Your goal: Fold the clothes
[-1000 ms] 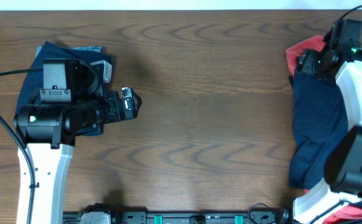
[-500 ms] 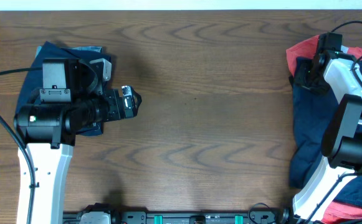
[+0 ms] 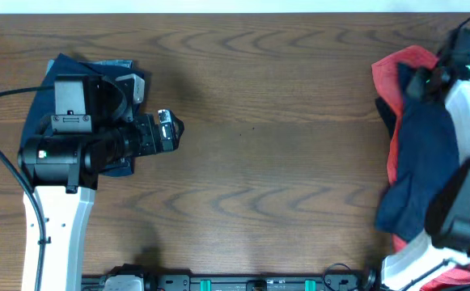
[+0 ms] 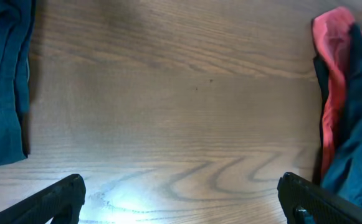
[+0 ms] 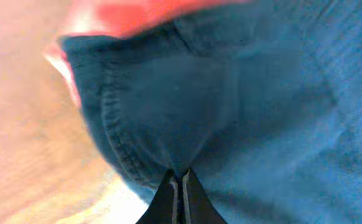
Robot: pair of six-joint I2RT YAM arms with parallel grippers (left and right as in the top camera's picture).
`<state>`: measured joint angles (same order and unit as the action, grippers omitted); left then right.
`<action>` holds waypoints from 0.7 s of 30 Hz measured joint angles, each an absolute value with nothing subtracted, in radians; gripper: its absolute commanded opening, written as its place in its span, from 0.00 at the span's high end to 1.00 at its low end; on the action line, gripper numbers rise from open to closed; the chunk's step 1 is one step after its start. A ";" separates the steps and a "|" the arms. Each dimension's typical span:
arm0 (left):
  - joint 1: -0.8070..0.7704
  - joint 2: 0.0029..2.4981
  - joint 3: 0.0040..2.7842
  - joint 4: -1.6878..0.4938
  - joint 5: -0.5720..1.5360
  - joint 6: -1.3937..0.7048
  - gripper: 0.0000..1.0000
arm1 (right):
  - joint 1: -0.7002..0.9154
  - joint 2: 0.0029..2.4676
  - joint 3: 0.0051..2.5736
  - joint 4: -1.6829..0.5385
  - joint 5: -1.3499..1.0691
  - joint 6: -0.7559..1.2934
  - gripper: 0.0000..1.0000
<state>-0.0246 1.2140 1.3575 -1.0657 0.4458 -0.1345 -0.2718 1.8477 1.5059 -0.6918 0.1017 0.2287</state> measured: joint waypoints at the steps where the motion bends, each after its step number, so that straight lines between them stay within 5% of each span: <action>1: -0.025 1.214 1.358 -1.062 0.446 -0.134 0.01 | -0.273 1.803 1.506 -0.682 0.101 0.212 0.99; 9: -0.025 1.174 1.404 -1.030 0.424 -0.134 0.02 | -0.248 1.612 1.509 -0.694 -0.059 0.111 0.98; 15: -0.025 1.079 1.464 -1.028 0.286 -0.134 0.02 | 0.020 1.519 1.509 -0.779 -0.194 0.082 0.96; 17: -0.025 1.044 1.478 -1.029 0.226 -0.134 0.02 | 0.170 1.497 1.510 -0.810 -0.228 0.075 0.85; 21: -0.025 0.991 1.491 -1.024 0.145 -0.130 0.02 | 0.463 1.487 1.510 -0.841 -0.240 0.074 0.41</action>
<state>-0.0246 0.9905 1.4910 -1.0241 0.1452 -0.1303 0.4633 1.4872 1.5105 -0.8413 -0.2398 0.0742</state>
